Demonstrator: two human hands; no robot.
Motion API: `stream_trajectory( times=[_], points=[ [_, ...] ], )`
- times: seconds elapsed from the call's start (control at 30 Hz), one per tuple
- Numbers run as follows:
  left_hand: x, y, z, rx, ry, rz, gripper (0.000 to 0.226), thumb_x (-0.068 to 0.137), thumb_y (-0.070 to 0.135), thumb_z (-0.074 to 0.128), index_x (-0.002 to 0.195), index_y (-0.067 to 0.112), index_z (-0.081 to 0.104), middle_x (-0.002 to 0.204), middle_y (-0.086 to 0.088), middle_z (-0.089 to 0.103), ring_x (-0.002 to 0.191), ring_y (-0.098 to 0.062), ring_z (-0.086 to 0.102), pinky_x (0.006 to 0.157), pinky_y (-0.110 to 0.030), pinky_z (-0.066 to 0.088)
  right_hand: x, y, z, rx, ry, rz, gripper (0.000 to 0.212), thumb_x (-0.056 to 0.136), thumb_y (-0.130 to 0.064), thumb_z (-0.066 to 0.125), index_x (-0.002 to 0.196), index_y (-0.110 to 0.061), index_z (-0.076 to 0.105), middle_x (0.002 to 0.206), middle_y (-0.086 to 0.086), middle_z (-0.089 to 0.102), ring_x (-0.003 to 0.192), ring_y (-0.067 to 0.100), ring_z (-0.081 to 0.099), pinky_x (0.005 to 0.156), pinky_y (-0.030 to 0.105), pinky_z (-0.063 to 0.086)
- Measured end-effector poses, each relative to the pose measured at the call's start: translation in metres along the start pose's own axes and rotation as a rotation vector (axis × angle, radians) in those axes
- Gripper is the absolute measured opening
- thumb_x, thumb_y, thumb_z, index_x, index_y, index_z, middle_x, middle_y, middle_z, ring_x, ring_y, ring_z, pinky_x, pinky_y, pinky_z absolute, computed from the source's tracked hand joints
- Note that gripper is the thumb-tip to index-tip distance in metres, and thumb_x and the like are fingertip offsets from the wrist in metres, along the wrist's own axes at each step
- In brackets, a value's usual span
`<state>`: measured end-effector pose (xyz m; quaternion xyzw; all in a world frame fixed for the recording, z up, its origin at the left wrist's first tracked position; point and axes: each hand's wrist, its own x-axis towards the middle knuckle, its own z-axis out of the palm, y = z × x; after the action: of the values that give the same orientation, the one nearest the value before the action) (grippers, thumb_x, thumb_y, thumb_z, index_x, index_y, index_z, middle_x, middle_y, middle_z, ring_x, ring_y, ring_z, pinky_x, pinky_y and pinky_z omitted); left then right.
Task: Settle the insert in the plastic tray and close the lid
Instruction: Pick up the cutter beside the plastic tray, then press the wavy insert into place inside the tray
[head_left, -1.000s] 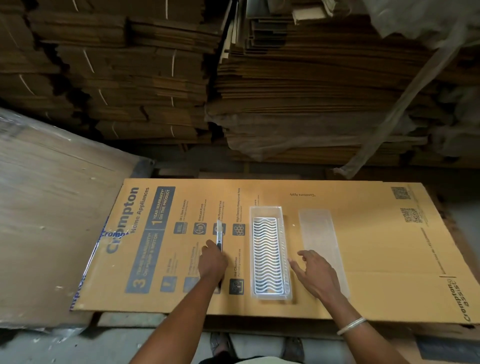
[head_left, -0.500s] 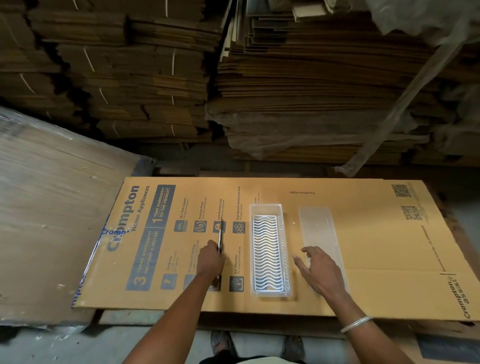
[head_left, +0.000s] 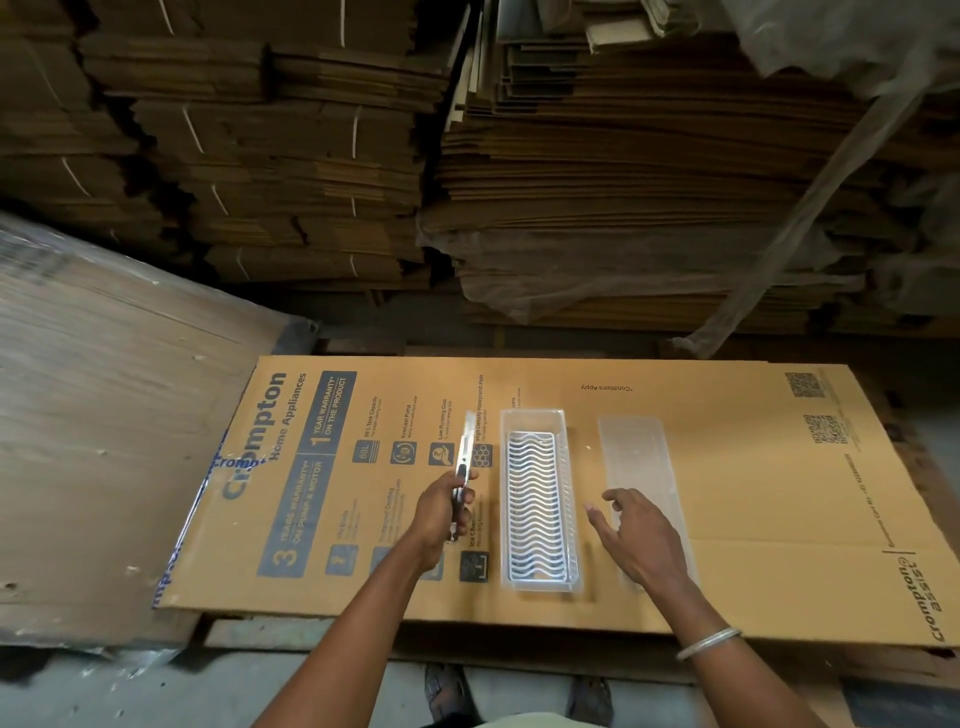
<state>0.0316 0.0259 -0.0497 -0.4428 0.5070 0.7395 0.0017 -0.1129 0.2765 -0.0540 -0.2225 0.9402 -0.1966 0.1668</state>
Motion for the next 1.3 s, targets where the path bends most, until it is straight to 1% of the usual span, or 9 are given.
stream_trajectory(
  times=[0.17,0.27,0.4,0.47,0.73,0.93,1.07,1.2,1.3],
  points=[
    [-0.010,0.010,0.021,0.085,-0.015,0.097,0.044,0.108,0.043,0.035,0.110,0.015,0.069,0.066,0.007,0.055,0.049,-0.010,0.039,0.047,-0.025,0.030,0.000,-0.001,0.002,0.005,-0.002,-0.007,0.051,0.094,-0.062,0.048,0.128,-0.025,0.060,0.124,-0.006,0.064,0.101,0.012,0.065,0.077,0.033,0.053],
    [-0.009,0.015,0.025,0.124,-0.029,0.167,0.041,0.109,0.039,0.035,0.116,0.013,0.066,0.070,0.005,0.055,0.051,-0.011,0.041,0.044,-0.022,0.032,0.001,-0.003,0.002,0.010,-0.002,-0.012,0.052,0.094,-0.062,0.047,0.128,-0.026,0.059,0.123,-0.006,0.064,0.102,0.012,0.064,0.077,0.033,0.053],
    [-0.012,0.020,0.026,0.212,-0.042,0.196,0.039,0.110,0.037,0.035,0.095,0.011,0.061,0.066,-0.002,0.053,0.052,-0.013,0.044,0.045,-0.019,0.035,0.004,-0.004,-0.001,0.016,0.015,-0.016,0.052,0.095,-0.062,0.046,0.128,-0.025,0.060,0.123,-0.007,0.064,0.101,0.011,0.064,0.077,0.033,0.053],
    [-0.012,0.020,0.025,0.240,-0.060,0.215,0.041,0.110,0.035,0.035,0.094,0.008,0.061,0.065,-0.005,0.052,0.054,-0.014,0.046,0.048,-0.019,0.037,0.005,-0.005,-0.001,0.025,0.019,-0.013,0.051,0.095,-0.062,0.046,0.127,-0.026,0.060,0.123,-0.007,0.064,0.102,0.011,0.064,0.077,0.033,0.052],
    [-0.006,0.022,0.023,0.246,-0.135,0.239,0.036,0.111,0.026,0.035,0.115,0.002,0.062,0.072,-0.005,0.054,0.064,-0.014,0.050,0.065,-0.029,0.041,0.008,-0.005,-0.004,0.049,0.023,0.008,0.049,0.095,-0.060,0.047,0.126,-0.025,0.061,0.122,-0.007,0.064,0.103,0.011,0.064,0.077,0.033,0.050],
    [-0.008,0.024,0.029,0.142,-0.169,0.242,0.034,0.110,0.010,0.035,0.138,0.019,0.052,0.105,0.002,0.067,0.070,-0.012,0.052,0.071,-0.029,0.043,0.010,-0.005,-0.003,0.052,0.024,0.004,0.050,0.096,-0.061,0.047,0.126,-0.025,0.062,0.122,-0.007,0.064,0.103,0.011,0.064,0.077,0.032,0.049],
    [-0.010,0.027,0.031,0.054,-0.152,0.200,0.049,0.100,-0.006,0.035,0.131,0.025,0.058,0.106,0.000,0.068,0.070,-0.014,0.052,0.073,-0.034,0.038,0.012,-0.005,-0.003,0.064,0.037,0.002,0.050,0.095,-0.061,0.047,0.125,-0.025,0.062,0.121,-0.007,0.065,0.103,0.012,0.065,0.075,0.033,0.050],
    [-0.011,0.025,0.032,0.080,-0.138,0.162,0.044,0.096,-0.005,0.037,0.120,0.022,0.062,0.103,-0.005,0.065,0.070,-0.015,0.050,0.068,-0.032,0.036,0.014,-0.005,-0.005,0.060,0.034,0.003,0.050,0.095,-0.062,0.046,0.125,-0.025,0.062,0.121,-0.008,0.064,0.103,0.012,0.064,0.075,0.033,0.051],
    [-0.012,0.023,0.036,0.060,-0.117,0.128,0.036,0.097,0.000,0.041,0.118,0.017,0.065,0.099,-0.009,0.063,0.070,-0.016,0.052,0.072,-0.036,0.040,0.014,-0.003,-0.006,0.060,0.038,0.009,0.050,0.095,-0.062,0.046,0.125,-0.025,0.062,0.120,-0.008,0.064,0.102,0.011,0.064,0.075,0.032,0.050]
  ],
)
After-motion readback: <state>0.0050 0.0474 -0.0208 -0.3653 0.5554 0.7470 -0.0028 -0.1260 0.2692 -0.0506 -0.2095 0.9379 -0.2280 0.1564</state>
